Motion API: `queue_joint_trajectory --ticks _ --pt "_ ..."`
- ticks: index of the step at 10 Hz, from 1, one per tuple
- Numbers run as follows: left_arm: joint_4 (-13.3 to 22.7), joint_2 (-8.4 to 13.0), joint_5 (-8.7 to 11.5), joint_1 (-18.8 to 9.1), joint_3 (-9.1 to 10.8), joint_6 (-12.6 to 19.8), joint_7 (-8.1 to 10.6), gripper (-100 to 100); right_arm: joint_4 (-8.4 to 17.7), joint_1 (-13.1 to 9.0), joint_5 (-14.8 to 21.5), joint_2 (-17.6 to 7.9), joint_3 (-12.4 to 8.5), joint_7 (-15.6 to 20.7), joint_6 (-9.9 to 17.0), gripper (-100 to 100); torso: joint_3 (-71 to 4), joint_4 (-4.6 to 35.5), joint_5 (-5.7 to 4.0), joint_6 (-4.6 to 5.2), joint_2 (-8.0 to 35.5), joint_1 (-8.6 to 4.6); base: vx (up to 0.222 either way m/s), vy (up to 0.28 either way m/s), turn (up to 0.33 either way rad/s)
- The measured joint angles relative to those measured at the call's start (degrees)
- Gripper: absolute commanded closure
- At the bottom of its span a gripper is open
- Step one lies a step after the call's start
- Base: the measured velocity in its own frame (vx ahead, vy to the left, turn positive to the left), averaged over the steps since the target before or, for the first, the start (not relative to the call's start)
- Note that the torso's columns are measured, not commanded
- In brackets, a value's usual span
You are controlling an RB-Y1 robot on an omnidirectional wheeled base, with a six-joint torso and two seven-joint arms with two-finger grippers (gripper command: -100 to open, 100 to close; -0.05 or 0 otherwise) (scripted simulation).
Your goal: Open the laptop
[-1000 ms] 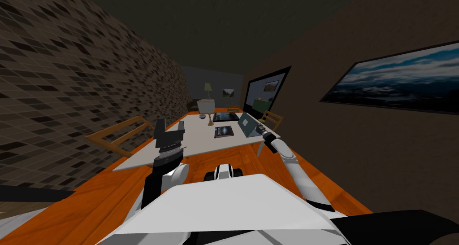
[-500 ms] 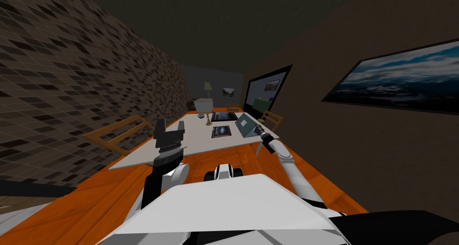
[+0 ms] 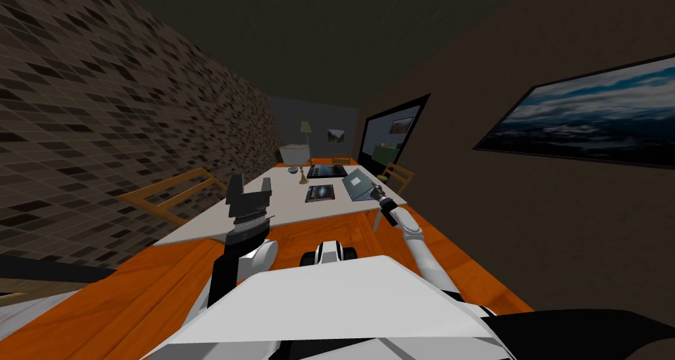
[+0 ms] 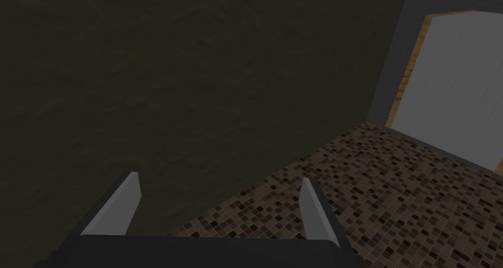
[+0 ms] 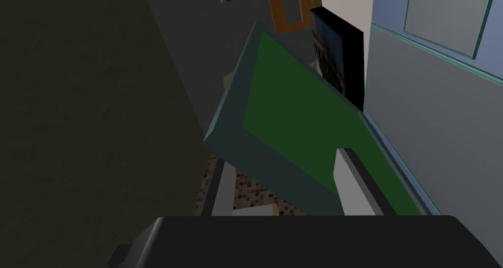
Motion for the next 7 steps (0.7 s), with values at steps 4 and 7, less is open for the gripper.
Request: queue_joint_trajectory --ticks 4,7 --pt "0.0 -0.01 0.0 0.0 -0.01 0.0 0.0 0 4.75 -2.98 -4.72 1.38 -1.05 4.61 -0.34 100 0.01 0.04 0.1 0.04 -0.01 0.27 -0.069 -0.069 0.093" --pt "0.0 -0.02 0.0 0.0 -0.02 0.0 0.0 0 7.55 -5.34 -7.1 -0.88 -1.81 4.34 -0.49 -100 -0.09 -0.06 0.14 -0.05 -0.17 0.47 -0.028 0.059 0.007"
